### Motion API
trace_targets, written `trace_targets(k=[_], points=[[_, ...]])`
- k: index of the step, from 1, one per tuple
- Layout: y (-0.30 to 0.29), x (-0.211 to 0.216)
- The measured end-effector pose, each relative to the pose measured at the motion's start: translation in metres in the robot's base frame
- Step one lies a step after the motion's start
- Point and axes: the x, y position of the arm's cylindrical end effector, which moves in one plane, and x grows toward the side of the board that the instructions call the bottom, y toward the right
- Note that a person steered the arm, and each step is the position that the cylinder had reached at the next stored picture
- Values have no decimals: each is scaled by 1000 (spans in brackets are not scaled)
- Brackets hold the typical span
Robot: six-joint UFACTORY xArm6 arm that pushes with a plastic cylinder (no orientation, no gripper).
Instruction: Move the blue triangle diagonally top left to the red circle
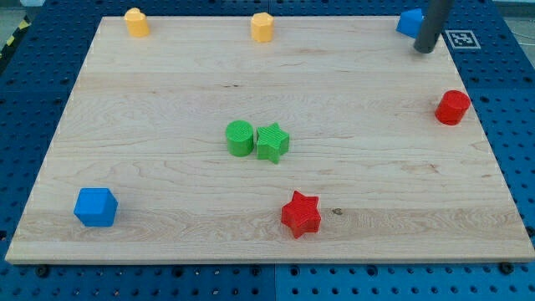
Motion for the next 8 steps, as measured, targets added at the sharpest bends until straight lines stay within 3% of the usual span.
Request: trace_targets(k=[1,3,4,8], points=[[42,-15],[45,-83],[15,-76],[3,-64]])
